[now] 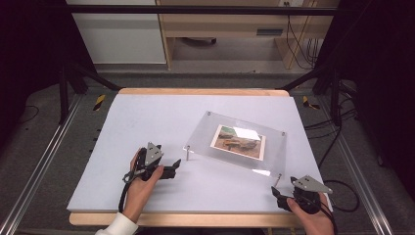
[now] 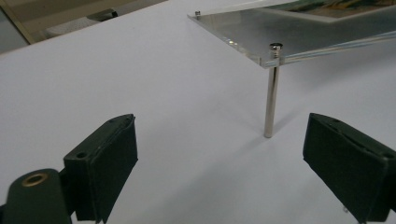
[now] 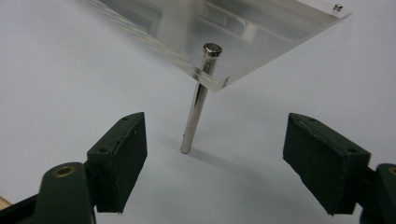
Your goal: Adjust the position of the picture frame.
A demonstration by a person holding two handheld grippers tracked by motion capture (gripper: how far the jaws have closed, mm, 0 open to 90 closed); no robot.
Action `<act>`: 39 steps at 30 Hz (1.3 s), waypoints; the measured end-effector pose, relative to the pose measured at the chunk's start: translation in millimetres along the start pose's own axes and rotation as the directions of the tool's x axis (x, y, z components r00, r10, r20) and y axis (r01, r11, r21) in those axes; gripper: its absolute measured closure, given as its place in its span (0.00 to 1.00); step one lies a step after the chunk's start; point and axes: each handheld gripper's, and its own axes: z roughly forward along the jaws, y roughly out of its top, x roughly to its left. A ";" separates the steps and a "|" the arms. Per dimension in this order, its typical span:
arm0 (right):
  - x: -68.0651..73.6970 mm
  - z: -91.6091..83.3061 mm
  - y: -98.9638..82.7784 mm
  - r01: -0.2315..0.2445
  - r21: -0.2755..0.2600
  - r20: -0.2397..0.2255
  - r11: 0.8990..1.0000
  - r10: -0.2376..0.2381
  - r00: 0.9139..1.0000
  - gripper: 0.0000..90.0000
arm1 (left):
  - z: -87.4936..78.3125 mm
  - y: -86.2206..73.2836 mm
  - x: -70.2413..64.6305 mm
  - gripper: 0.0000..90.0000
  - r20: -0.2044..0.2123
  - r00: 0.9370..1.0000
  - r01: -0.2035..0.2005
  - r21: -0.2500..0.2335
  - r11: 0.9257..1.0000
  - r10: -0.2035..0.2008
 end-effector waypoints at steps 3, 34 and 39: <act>-0.1 0.3 -0.9 -0.008 -0.006 0.005 1.000 0.008 1.000 0.27 | -0.2 0.0 -1.0 0.10 0.010 1.000 0.022 -0.013 1.000 -0.022; -9.0 21.8 6.1 -0.158 -0.053 -0.136 0.986 0.149 0.979 0.75 | 1.4 6.5 -18.7 0.09 0.113 0.993 0.021 -0.031 0.999 -0.017; -11.6 26.8 8.2 -0.191 -0.064 -0.179 0.979 0.177 0.968 0.87 | 2.5 8.5 -21.0 0.09 0.120 0.993 0.025 -0.034 0.999 -0.021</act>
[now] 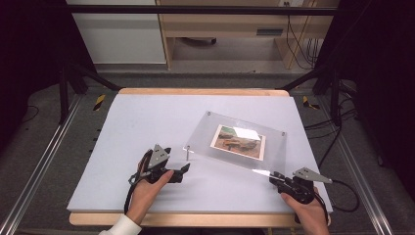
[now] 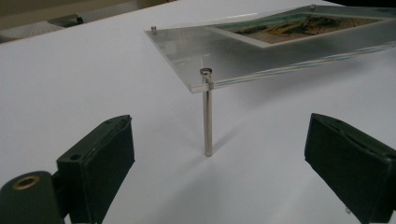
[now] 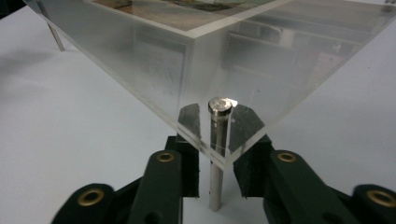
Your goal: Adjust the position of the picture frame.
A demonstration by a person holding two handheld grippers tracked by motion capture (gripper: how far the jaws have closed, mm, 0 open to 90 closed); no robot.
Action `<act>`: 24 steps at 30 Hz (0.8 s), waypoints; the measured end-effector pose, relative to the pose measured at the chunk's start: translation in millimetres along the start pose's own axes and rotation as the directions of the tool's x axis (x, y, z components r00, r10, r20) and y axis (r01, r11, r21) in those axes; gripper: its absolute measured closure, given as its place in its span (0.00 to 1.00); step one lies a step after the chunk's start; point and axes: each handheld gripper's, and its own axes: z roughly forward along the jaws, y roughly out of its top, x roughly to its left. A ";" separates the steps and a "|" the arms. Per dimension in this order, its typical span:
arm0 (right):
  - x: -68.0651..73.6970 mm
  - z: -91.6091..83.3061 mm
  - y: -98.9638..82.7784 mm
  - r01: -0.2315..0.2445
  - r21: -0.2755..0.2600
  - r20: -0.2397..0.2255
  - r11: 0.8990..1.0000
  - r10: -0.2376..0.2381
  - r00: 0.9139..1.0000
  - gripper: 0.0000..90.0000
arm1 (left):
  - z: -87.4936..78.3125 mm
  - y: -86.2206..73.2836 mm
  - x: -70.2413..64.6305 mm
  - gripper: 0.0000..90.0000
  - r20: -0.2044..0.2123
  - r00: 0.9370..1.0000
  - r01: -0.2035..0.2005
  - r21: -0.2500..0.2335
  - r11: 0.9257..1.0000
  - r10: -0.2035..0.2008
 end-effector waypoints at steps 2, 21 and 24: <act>-2.0 1.4 0.0 -0.007 0.000 -0.013 1.000 0.007 1.000 0.90 | 2.1 0.0 -1.6 0.10 0.004 1.000 0.003 0.007 1.000 -0.003; -2.6 -0.3 2.9 -0.027 -0.013 -0.051 1.000 0.027 0.998 0.94 | 37.1 2.5 9.3 0.61 -0.011 0.999 0.040 0.031 0.999 -0.039; -2.5 -0.4 3.1 -0.030 -0.013 -0.053 0.999 0.029 0.998 0.94 | 42.3 2.1 10.3 0.65 -0.003 0.999 0.035 0.041 0.999 -0.035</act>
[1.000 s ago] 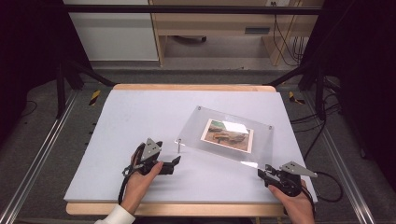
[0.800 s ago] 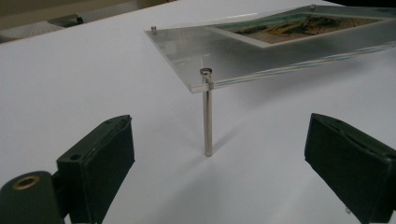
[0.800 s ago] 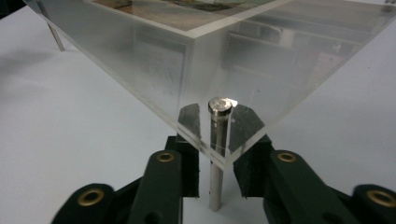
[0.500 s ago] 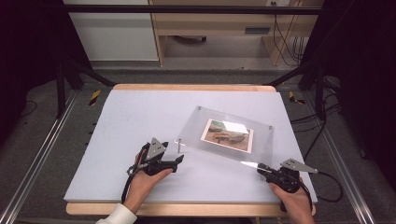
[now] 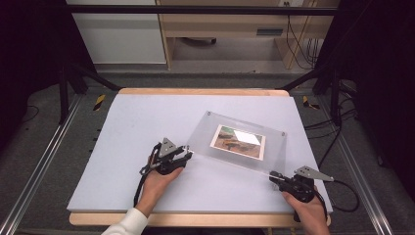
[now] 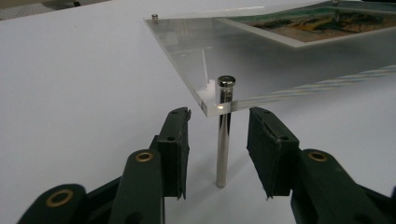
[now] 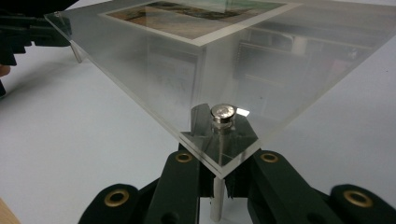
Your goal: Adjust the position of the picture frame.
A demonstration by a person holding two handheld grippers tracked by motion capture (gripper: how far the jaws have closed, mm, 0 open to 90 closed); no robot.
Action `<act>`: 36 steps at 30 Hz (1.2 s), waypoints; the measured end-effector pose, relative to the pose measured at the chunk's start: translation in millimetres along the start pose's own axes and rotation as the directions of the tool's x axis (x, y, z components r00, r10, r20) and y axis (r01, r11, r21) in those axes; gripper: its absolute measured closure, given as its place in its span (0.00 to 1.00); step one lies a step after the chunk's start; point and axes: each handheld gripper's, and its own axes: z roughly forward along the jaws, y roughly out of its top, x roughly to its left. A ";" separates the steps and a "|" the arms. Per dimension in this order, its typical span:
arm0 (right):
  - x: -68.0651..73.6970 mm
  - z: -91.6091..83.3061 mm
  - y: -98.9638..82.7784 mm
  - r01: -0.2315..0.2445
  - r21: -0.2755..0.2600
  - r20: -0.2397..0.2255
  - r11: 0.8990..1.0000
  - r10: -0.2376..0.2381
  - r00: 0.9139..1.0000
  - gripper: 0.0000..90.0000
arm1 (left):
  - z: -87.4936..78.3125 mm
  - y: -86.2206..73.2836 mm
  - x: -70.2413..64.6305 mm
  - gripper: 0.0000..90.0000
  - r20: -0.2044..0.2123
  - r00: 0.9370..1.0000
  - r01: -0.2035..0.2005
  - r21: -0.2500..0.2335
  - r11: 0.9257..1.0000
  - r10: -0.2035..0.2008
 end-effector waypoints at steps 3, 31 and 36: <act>0.1 -0.3 0.4 -0.004 -0.001 0.000 1.000 0.004 1.000 0.94 | 3.5 -0.5 2.6 0.70 0.004 1.000 0.018 0.000 1.000 -0.018; 1.4 -5.9 7.8 -0.006 -0.082 0.004 0.997 0.007 1.000 0.93 | 4.1 16.8 4.4 0.93 0.058 0.996 0.077 -0.075 0.994 -0.072; 1.0 -5.9 9.9 -0.001 -0.091 0.007 0.996 0.002 1.000 0.93 | 4.3 20.4 7.4 0.90 0.084 0.994 0.073 -0.081 0.994 -0.066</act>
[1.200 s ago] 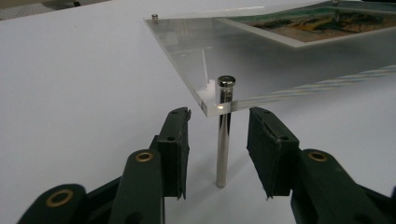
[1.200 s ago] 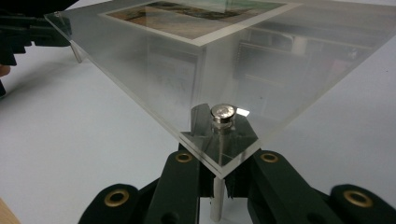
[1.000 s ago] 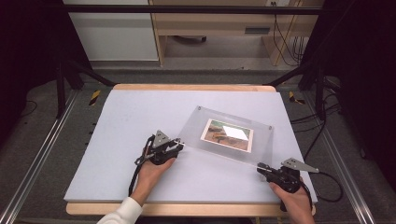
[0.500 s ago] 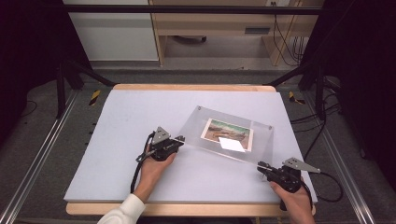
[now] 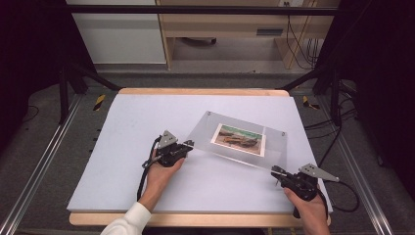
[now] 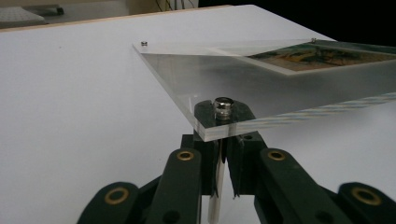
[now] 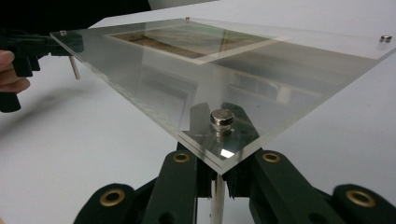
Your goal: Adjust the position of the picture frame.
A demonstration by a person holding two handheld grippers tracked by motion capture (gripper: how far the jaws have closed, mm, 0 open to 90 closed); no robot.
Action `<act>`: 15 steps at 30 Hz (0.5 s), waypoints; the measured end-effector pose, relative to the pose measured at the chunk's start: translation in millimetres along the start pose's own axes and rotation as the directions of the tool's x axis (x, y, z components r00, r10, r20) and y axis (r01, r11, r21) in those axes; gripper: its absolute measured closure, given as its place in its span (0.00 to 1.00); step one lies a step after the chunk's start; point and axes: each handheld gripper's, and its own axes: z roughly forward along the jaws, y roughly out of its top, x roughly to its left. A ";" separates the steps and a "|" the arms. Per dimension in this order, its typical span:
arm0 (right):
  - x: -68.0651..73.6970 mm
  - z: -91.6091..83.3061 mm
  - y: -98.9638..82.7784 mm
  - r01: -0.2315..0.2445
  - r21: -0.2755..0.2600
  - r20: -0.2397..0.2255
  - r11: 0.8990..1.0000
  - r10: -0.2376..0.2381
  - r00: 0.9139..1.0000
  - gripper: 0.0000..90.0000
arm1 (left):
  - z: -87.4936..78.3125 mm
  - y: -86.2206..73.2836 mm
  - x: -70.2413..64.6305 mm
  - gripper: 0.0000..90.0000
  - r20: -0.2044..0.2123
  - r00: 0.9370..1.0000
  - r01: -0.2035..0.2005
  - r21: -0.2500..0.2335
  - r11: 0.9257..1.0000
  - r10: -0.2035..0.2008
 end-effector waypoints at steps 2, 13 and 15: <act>0.3 -0.3 1.4 0.001 -0.007 0.003 1.000 -0.001 1.000 0.94 | -1.0 1.2 0.7 0.93 0.003 1.000 -0.013 -0.007 1.000 0.013; -4.9 -8.2 11.6 0.020 -0.055 -0.003 0.998 -0.020 1.000 0.94 | -12.2 11.1 -10.5 0.94 0.013 0.999 -0.036 -0.034 0.999 0.036; -5.6 -9.7 14.7 0.020 -0.065 -0.004 0.998 -0.021 1.000 0.94 | -15.3 12.7 -12.3 0.94 0.014 1.000 -0.022 -0.042 0.999 0.022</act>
